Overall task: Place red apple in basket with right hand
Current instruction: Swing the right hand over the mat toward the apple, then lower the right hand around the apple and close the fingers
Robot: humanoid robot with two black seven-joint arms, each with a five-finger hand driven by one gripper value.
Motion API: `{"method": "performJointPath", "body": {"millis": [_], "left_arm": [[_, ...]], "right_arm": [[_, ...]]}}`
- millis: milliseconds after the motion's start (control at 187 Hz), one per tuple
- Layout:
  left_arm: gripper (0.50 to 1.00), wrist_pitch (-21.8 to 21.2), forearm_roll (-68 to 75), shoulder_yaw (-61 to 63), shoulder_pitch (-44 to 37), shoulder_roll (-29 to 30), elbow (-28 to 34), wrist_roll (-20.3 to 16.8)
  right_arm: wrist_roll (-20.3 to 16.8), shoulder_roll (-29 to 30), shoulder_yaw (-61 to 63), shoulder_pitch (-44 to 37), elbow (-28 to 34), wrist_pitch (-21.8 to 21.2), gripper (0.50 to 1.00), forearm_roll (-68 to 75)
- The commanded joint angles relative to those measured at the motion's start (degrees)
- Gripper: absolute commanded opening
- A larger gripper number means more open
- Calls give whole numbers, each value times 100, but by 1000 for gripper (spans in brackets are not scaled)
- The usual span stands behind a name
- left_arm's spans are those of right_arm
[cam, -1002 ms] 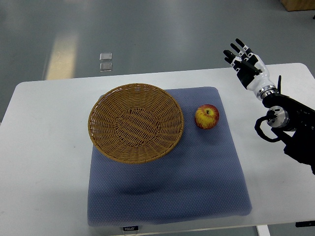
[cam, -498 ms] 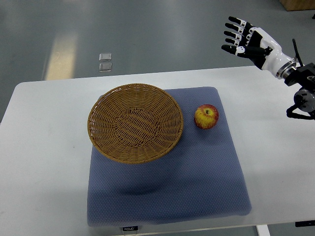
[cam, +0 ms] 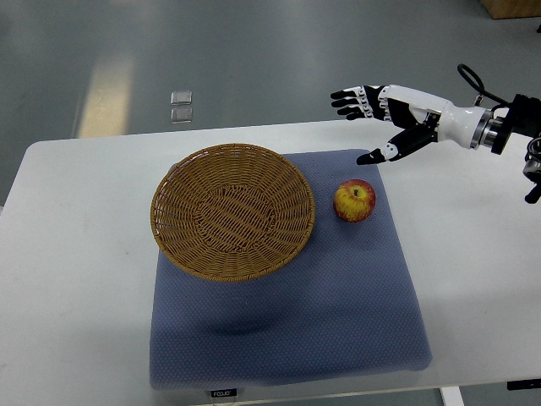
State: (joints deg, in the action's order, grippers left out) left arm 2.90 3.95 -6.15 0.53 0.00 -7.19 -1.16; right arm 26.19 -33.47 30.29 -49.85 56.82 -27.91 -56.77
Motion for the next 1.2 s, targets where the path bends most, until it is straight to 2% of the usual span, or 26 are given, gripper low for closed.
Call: {"method": "performJointPath", "body": {"millis": [0, 91, 466, 520, 525, 729, 954, 1195], "left_arm": [[1000, 0, 0, 0, 0, 0, 7, 2], [1000, 0, 0, 0, 0, 0, -2, 2], [1000, 0, 0, 0, 0, 0, -2, 2], [1000, 0, 0, 0, 0, 0, -2, 2], [1000, 0, 0, 0, 0, 0, -2, 2], [1000, 0, 0, 0, 0, 0, 7, -7], [1000, 0, 0, 0, 0, 0, -2, 2], [1000, 0, 0, 0, 0, 0, -2, 2]], "right_arm": [[-26, 112, -296, -33, -5, 67, 924, -599], [-35, 191, -454, -42, -66, 137, 924, -1065], [-44, 218, -911, -51, -383, 1095, 921, -1864], [-44, 218, -911, -51, -383, 1095, 921, -1864], [-44, 227, -963, -25, -391, 1208, 921, -1925], [-44, 385, -1122, -33, -427, 1341, 921, -2128], [-44, 701, -1122, -42, -910, 1666, 921, -2418], [-44, 710, -1148, -42, -954, 1675, 919, -2576]]}}
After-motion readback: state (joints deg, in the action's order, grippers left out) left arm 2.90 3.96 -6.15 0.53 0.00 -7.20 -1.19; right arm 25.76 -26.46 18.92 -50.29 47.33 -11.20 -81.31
